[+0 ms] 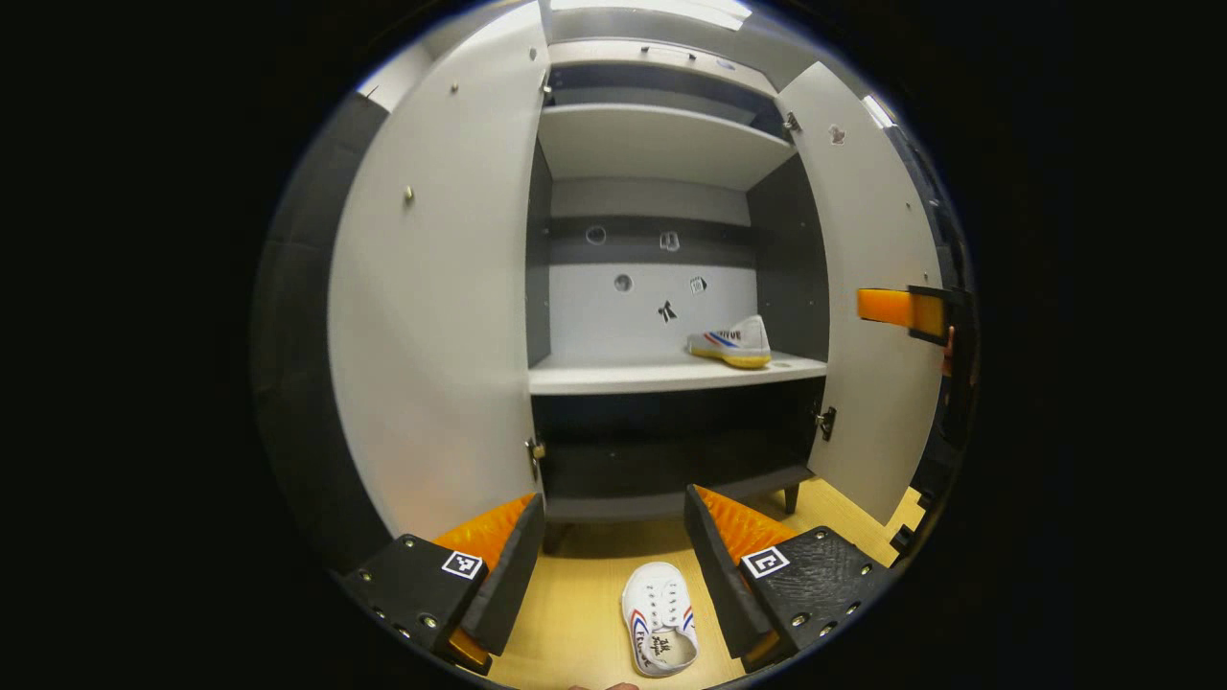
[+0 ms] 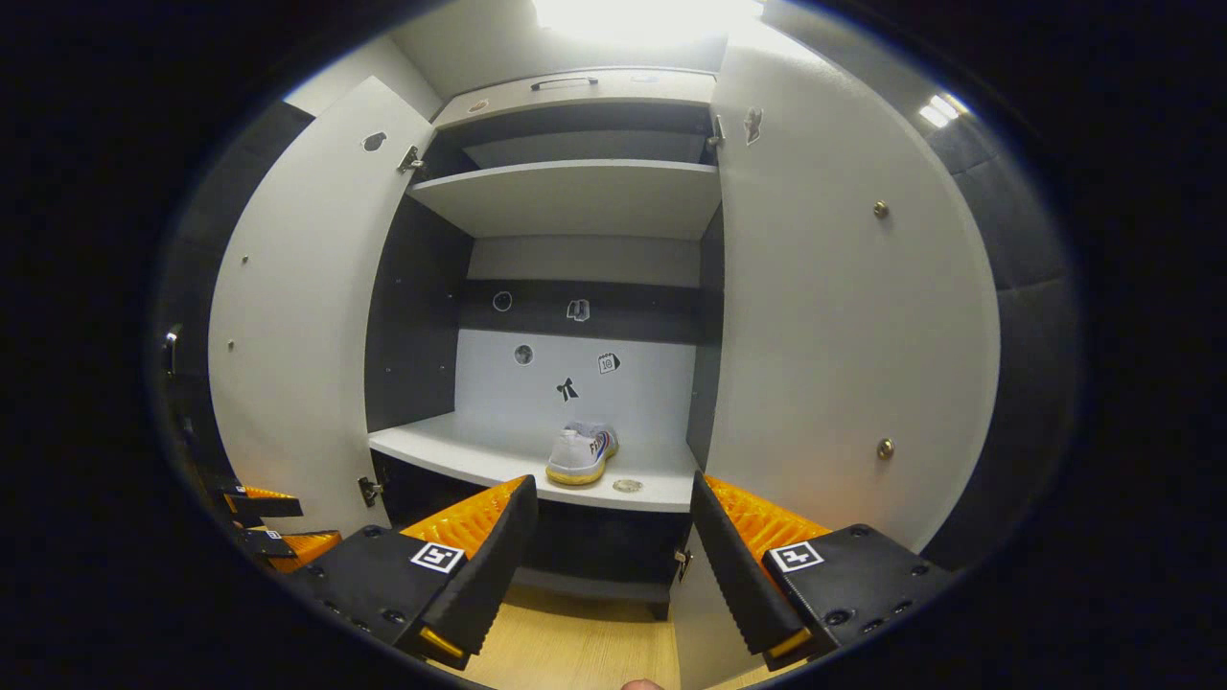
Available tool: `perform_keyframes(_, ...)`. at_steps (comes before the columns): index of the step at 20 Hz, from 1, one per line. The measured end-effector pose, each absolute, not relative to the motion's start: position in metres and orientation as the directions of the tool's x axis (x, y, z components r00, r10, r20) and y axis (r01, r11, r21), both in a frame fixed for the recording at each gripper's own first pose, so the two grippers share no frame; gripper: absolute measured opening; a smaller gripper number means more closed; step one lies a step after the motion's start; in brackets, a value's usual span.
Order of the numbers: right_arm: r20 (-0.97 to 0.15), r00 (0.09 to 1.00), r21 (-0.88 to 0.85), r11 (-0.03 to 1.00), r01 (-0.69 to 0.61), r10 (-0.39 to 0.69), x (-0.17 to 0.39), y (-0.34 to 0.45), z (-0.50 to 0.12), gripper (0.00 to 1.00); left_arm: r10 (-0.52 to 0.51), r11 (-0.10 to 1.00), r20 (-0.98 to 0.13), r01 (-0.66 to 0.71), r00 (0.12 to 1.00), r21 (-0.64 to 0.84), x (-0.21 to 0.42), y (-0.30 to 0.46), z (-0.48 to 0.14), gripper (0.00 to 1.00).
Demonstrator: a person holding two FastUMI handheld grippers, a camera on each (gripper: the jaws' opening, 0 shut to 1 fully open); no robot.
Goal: Grab one shoe with the right hand and put it into the shoe cabinet, grab the other shoe with the left hand and put it into the shoe cabinet; then close the right door with the right hand and the left door with the left hand.
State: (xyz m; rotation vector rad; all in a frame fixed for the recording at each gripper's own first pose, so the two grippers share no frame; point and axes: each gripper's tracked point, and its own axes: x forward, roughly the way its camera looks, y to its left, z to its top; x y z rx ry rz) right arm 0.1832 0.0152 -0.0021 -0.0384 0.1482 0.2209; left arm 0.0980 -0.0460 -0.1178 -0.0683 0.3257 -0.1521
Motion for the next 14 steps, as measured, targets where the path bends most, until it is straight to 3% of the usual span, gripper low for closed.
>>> perform_keyframes(14, -0.2, 0.959, -0.012, 0.978, -0.206, 0.2, 0.139, 0.003, -0.024, 0.98, -0.222, 0.973, -0.608, 0.211, 0.762, -0.091, 0.095, -0.073, -0.283, 0.79)
